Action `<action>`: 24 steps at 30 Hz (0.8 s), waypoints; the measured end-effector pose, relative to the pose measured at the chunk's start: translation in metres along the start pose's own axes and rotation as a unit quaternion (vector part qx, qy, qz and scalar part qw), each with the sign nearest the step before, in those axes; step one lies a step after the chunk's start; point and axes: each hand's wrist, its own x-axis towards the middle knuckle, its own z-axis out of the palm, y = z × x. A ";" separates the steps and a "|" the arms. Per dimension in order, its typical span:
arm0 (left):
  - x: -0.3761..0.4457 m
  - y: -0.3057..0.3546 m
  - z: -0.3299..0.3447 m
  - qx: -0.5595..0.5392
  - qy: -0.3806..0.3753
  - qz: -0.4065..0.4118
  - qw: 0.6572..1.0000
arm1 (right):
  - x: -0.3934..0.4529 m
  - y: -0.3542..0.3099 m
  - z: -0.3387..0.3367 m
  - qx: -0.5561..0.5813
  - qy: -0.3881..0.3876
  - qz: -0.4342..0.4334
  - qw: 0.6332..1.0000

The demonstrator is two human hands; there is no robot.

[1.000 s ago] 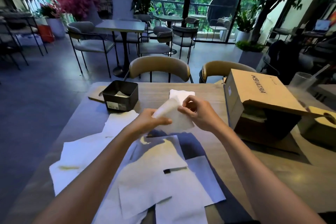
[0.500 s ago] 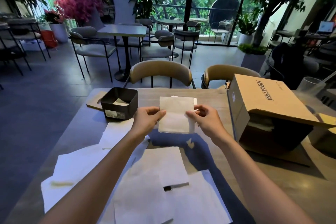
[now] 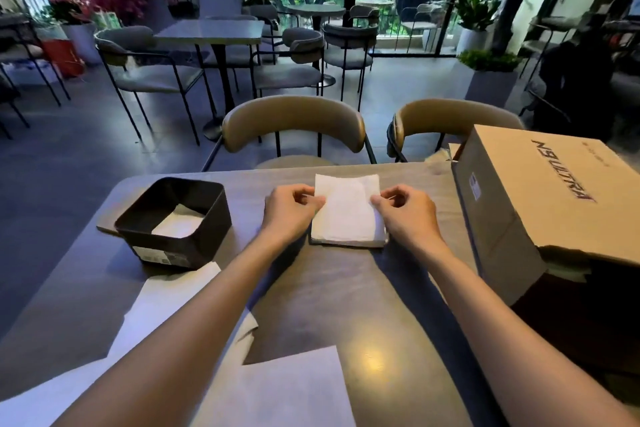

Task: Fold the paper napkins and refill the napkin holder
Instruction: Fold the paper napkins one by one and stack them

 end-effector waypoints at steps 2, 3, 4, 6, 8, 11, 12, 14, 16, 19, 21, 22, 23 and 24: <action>0.005 -0.003 0.005 0.029 0.000 0.005 1.000 | 0.007 0.007 0.005 -0.009 0.009 0.008 1.000; 0.005 -0.004 0.007 0.040 -0.003 0.010 0.999 | 0.008 0.009 0.007 -0.013 0.013 0.011 1.000; 0.005 -0.005 0.009 0.047 -0.006 0.015 0.999 | 0.008 0.012 0.008 -0.020 0.018 0.010 1.000; 0.007 -0.004 0.012 0.058 -0.010 0.027 0.998 | 0.008 0.015 0.011 -0.042 0.031 -0.004 0.999; 0.007 -0.004 0.014 0.070 -0.017 0.035 0.997 | 0.008 0.018 0.015 -0.070 0.042 -0.021 0.996; 0.005 -0.003 0.011 0.070 -0.020 0.041 0.996 | 0.003 0.019 0.019 -0.108 0.061 -0.042 0.991; 0.003 -0.002 0.008 0.068 -0.017 0.045 0.997 | 0.001 0.018 0.019 -0.114 0.070 -0.048 0.990; -0.004 -0.002 -0.001 0.065 -0.018 0.053 0.996 | -0.008 0.012 0.017 -0.121 0.085 -0.069 0.987; -0.017 -0.002 -0.013 0.065 -0.049 0.058 0.995 | -0.024 0.003 0.013 -0.128 0.068 -0.112 0.983; -0.044 -0.005 -0.029 0.092 -0.111 0.080 0.986 | -0.064 -0.019 0.003 -0.140 -0.072 -0.188 0.969; -0.063 -0.007 -0.037 0.111 -0.136 0.090 0.980 | -0.096 -0.034 -0.003 -0.154 -0.199 -0.225 0.941; -0.071 -0.008 -0.041 0.116 -0.141 0.087 0.979 | -0.111 -0.040 -0.005 -0.164 -0.259 -0.227 0.924; -0.079 -0.008 -0.044 0.119 -0.146 0.080 0.979 | -0.124 -0.045 -0.006 -0.180 -0.312 -0.217 0.907; -0.087 -0.008 -0.047 0.119 -0.150 0.073 0.979 | -0.136 -0.049 -0.007 -0.200 -0.352 -0.203 0.892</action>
